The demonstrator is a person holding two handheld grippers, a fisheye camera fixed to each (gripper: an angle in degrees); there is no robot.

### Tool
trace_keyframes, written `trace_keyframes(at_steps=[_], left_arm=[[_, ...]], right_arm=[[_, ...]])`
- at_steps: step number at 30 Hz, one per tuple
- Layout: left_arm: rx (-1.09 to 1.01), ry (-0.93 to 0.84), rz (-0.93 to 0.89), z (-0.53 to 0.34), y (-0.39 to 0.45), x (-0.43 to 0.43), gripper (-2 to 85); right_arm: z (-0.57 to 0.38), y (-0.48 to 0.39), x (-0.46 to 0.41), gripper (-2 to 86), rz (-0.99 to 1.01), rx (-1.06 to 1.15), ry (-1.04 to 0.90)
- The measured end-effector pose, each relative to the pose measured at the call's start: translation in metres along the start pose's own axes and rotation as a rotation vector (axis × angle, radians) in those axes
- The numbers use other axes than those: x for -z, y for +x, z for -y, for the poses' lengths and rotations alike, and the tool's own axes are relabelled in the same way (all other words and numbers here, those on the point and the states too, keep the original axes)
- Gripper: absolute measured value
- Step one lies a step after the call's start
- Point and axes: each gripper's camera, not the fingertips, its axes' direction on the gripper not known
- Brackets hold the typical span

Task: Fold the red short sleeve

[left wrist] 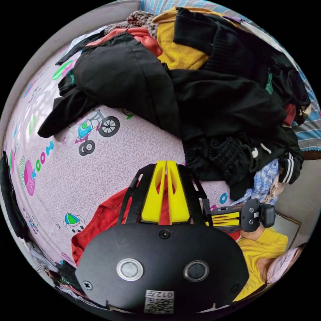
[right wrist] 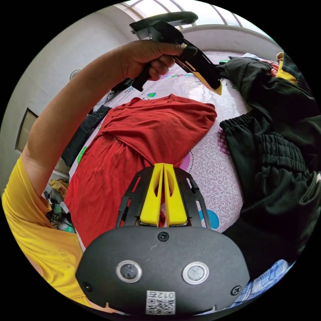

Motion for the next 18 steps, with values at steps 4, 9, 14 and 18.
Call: trace_keyframes(at_steps=[4, 9, 14, 18], left_arm=[[-0.037, -0.112, -0.016, -0.009, 0.0, -0.004, 1.3], [-0.036, -0.157, -0.017, -0.017, -0.003, -0.024, 0.8], [-0.016, -0.118, 0.09, -0.025, -0.011, -0.03, 0.1], [-0.033, -0.103, 0.076, -0.039, -0.023, -0.038, 0.0]], right_arm=[[0.001, -0.004, -0.001, 0.6, -0.004, 0.002, -0.001], [0.001, -0.01, -0.003, 0.7, -0.003, 0.002, 0.0], [0.001, -0.019, -0.005, 0.7, -0.013, 0.001, -0.003], [0.002, -0.03, -0.007, 0.7, -0.038, 0.025, -0.014]])
